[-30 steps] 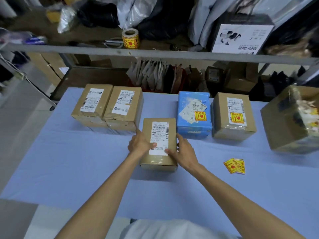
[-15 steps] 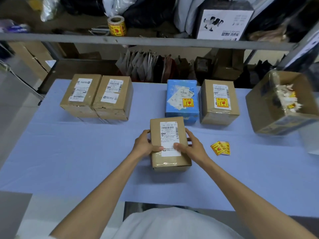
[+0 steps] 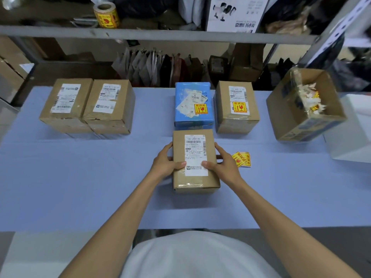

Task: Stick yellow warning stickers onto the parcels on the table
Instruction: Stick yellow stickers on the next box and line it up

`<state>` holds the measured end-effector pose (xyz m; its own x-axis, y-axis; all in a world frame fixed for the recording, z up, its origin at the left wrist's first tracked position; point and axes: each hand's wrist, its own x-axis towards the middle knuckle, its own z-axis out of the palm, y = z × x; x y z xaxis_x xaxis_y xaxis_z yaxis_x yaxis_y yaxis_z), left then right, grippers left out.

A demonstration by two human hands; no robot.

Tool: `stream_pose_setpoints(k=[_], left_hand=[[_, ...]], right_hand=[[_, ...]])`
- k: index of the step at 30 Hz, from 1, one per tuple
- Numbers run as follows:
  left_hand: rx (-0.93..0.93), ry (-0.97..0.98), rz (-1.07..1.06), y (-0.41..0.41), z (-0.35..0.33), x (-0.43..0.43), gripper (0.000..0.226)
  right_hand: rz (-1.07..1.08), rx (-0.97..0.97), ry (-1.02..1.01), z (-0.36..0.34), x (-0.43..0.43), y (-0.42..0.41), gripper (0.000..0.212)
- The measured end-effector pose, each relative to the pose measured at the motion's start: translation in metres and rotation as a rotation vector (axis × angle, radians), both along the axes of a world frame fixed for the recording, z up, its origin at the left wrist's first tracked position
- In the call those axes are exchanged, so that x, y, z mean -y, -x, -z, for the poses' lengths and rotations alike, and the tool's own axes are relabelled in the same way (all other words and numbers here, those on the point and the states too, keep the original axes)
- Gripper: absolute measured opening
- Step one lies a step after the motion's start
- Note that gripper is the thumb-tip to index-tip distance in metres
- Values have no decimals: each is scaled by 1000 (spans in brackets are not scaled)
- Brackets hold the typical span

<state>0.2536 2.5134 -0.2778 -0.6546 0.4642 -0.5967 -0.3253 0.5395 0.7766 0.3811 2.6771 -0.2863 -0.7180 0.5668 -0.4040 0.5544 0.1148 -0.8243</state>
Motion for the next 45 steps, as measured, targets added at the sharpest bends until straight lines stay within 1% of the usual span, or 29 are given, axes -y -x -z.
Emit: stream_pose_setpoints(k=[4, 10, 15, 26, 30, 36, 39, 41, 42, 43, 45], left_hand=[[-23, -1, -21, -5, 5, 3, 91], [-74, -37, -85, -8, 6, -5, 86], [-96, -48, -67, -11, 6, 0, 84], [-80, -75, -110, -12, 7, 8, 84], [-90, -86, -99, -8, 6, 5, 82], [-110, -43, -70, -2, 6, 4, 85], [-105, -40, -90, -1, 6, 3, 84], [-102, -43, -101, -1, 7, 1, 84], [-100, -48, -109, -1, 7, 0, 84], [-93, -52, -120, -1, 7, 0, 84], [-88, -45, -127, -1, 8, 0, 84]], right_hand=[[7, -34, -36, 3, 6, -5, 77], [-33, -62, -17, 0, 6, 2, 68], [-33, -84, -28, 0, 10, -2, 59], [47, -97, -3, 13, 14, -1, 71], [43, -96, 5, 12, 8, 2, 71], [32, -89, 7, 15, 5, 4, 71], [15, -86, 15, 15, 2, 4, 70], [-52, -84, 24, 14, -5, 2, 64], [-72, -79, 35, 14, -12, 1, 55], [-71, -72, 41, 17, -21, -1, 45], [-9, -16, -50, 26, -41, -5, 34]])
